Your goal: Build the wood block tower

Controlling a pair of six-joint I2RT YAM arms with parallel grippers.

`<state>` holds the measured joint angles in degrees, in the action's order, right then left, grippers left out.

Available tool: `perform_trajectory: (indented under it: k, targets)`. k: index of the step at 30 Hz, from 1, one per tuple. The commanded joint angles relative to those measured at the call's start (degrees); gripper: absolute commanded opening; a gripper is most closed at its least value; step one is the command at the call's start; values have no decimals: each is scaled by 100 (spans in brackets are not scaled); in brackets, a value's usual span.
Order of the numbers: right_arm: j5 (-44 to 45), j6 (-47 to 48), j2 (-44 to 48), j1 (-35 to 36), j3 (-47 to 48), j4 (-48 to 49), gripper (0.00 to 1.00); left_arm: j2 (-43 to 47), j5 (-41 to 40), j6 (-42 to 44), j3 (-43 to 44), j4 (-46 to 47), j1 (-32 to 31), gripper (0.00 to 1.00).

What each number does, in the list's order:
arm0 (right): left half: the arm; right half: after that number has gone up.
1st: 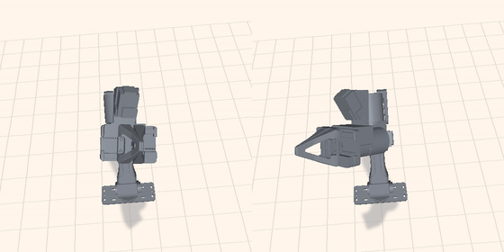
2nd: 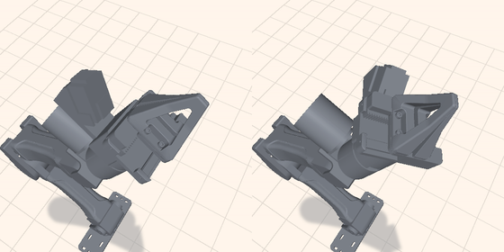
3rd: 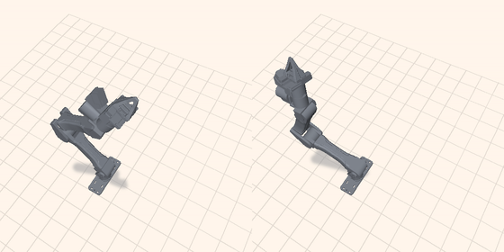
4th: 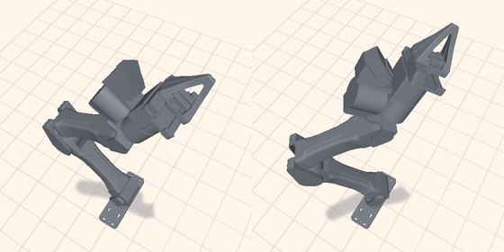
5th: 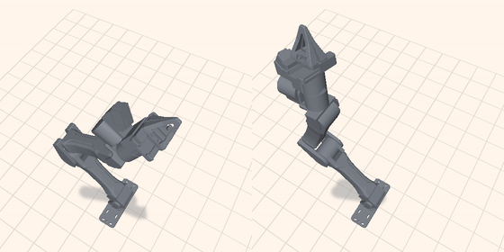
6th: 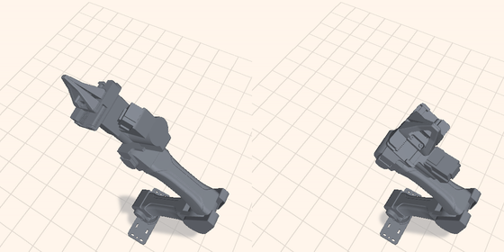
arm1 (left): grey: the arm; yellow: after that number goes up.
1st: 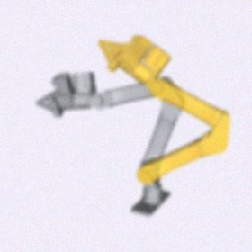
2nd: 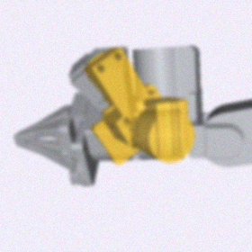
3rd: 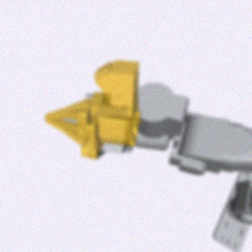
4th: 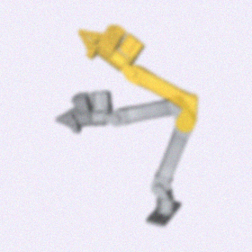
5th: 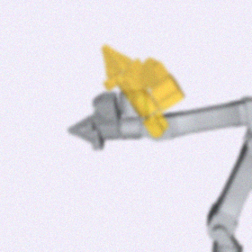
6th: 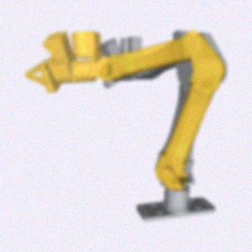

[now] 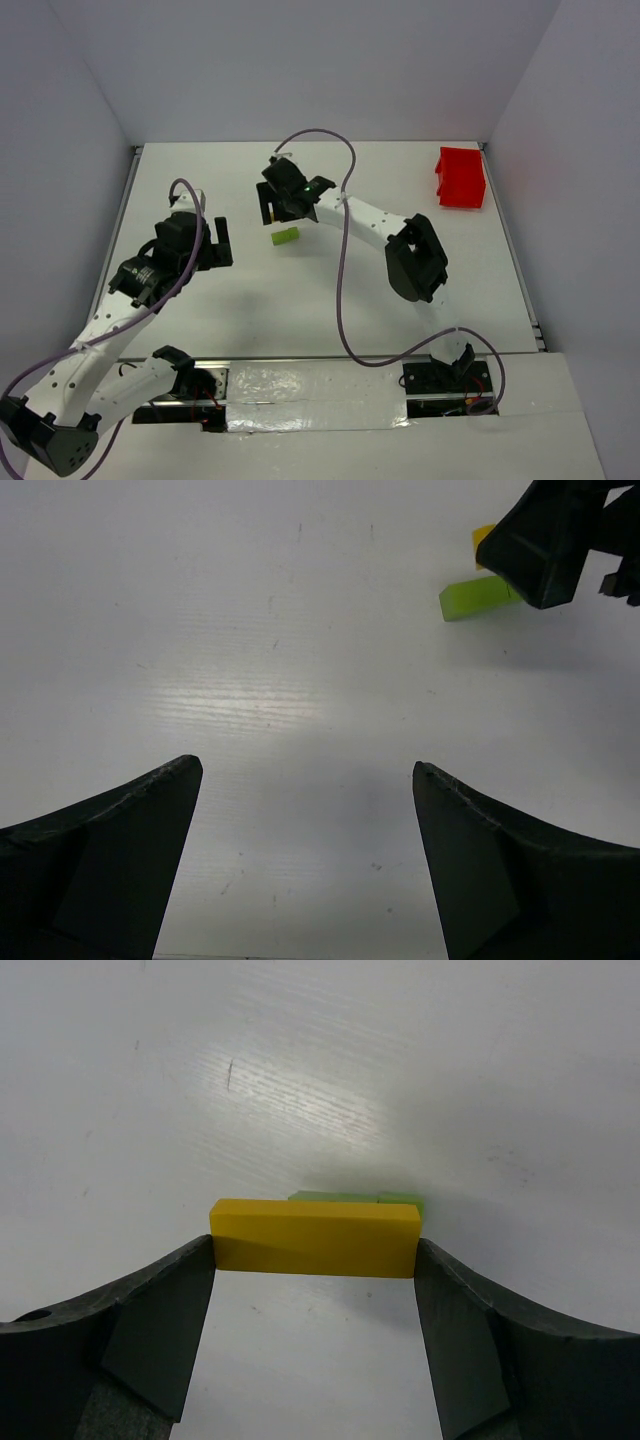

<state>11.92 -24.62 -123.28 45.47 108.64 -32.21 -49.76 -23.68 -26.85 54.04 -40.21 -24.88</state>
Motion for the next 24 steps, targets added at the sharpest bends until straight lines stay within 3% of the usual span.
perform_trajectory:
  k: [1, 24]
  targets:
    - [179, -253, -169, 111, 307, -207, 63, 107, 22, 154, 1, 206, 36, 100]
    - [302, -166, -855, 164, 764, -664, 67, 133, 13, 154, 1, 206, 36, 99]
